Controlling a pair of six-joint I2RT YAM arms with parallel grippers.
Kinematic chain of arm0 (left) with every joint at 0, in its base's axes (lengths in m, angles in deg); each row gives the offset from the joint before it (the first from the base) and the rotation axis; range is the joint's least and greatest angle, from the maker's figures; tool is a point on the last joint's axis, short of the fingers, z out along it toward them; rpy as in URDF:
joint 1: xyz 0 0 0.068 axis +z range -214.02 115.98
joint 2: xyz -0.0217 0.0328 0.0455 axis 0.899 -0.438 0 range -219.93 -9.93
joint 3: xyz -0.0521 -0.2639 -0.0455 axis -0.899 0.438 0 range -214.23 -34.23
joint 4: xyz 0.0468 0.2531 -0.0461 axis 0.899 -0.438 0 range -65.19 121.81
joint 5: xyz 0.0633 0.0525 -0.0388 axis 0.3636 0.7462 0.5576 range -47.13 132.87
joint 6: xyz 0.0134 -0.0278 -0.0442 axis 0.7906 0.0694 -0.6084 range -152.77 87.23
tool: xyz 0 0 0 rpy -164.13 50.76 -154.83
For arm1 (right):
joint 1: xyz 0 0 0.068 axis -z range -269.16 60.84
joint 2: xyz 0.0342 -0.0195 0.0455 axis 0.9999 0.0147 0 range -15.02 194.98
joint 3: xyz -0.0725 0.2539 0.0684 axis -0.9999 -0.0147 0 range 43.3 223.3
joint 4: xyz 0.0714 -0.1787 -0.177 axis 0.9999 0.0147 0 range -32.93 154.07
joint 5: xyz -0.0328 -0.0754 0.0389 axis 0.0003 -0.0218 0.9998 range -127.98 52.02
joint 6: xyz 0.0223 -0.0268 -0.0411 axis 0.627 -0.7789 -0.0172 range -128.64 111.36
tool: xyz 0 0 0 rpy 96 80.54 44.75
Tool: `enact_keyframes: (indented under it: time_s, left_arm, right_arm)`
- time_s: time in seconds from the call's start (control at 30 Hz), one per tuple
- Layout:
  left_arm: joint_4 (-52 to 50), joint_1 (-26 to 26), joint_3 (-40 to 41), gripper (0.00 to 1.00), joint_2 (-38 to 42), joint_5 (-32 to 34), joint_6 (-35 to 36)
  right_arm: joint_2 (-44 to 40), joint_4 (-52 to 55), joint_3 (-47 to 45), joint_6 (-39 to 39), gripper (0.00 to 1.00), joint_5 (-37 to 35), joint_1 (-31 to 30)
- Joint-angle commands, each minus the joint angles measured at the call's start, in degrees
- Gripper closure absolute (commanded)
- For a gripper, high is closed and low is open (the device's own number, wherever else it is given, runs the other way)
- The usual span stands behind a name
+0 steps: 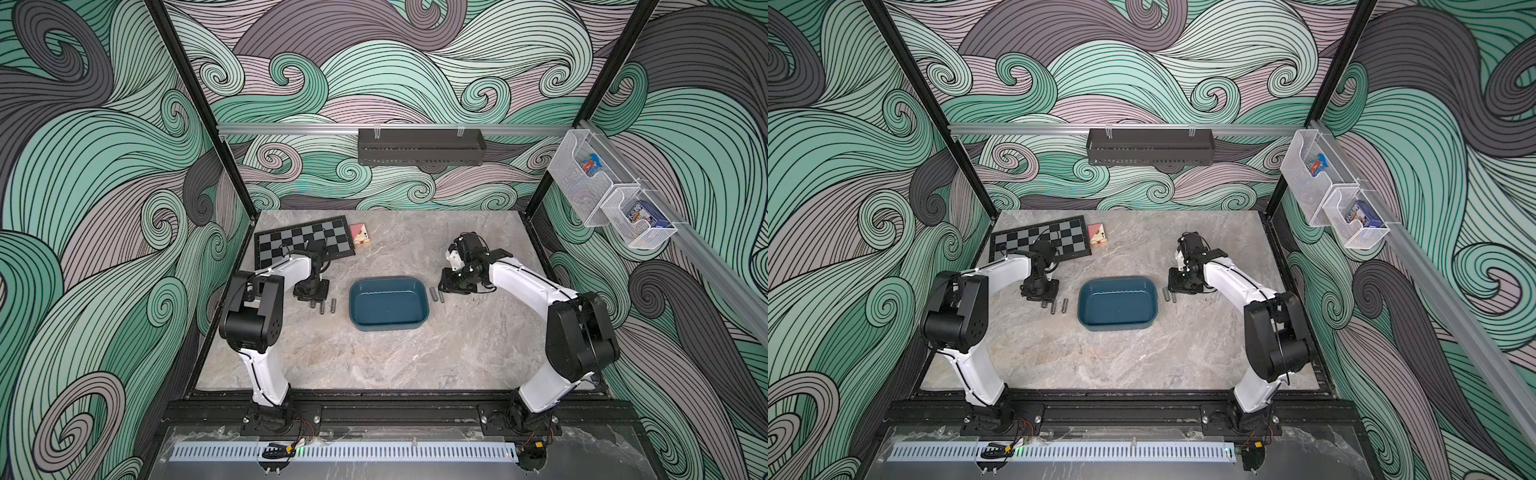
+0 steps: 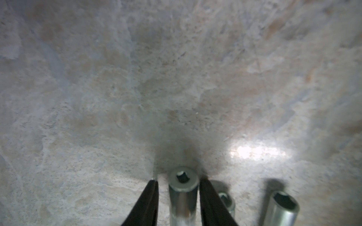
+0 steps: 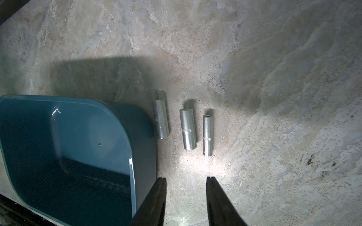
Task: Take out the socket from the storage box
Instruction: Place the socket head at the center of the board.
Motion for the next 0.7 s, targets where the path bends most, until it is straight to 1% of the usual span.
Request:
enact_keyframes:
  time_s: [0.0, 0.3, 0.67]
  left_arm:
    - [-0.62, 0.34, -0.13, 0.61, -0.77, -0.45, -0.06]
    - [-0.72, 0.34, -0.1, 0.59, 1.07, -0.76, -0.15]
    - [-1.08, 0.34, -0.45, 0.53, 5.97, -1.72, -0.63]
  right_arm:
    - [-1.46, 0.04, -0.84, 0.13, 0.62, 0.34, 0.33]
    - [-1.72, 0.0, -0.73, 0.14, 0.62, -0.06, 0.33]
    - [-2.47, 0.05, -0.59, -0.13, 0.61, -0.37, 0.6]
